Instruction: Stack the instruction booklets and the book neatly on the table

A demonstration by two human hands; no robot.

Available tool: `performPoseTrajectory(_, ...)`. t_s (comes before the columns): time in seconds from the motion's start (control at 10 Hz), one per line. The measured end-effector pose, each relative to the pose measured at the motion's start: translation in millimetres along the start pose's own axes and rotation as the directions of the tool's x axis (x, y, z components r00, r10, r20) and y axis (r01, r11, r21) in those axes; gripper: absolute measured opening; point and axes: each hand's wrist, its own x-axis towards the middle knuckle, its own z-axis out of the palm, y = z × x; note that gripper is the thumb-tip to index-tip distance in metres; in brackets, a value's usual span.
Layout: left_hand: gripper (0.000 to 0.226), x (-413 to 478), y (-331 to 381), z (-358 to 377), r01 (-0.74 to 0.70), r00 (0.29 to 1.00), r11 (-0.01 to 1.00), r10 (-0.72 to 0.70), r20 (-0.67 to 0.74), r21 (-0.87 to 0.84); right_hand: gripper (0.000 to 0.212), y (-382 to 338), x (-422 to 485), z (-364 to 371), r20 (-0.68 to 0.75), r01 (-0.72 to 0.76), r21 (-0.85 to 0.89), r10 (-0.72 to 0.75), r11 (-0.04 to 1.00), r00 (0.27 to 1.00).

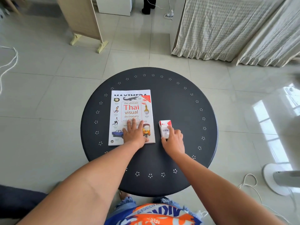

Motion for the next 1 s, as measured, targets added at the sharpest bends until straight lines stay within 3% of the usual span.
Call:
performPoseTrajectory(0.8, 0.09, -3, -1, -2, -0.018, 1.0, 1.0, 0.018, 0.004, 0.0, 0.068, -1, -7, -2, -0.012, -0.04, -0.019, 0.04, 0.999, 0.999)
performPoseTrajectory(0.9, 0.088, -4, -3, -2, -0.022, 1.0, 1.0, 0.022, -0.003, -0.008, 0.064, 1, -6, -6, -0.072, -0.012, -0.006, 0.012, 1.0, 0.997)
performPoseTrajectory(1.0, 0.086, -3, -6, 2, -0.049, 0.998, 0.999, 0.049, -0.024, 0.007, 0.052, -6, 0, -29, -0.169, 0.033, 0.19, 0.0, 0.981, 0.986)
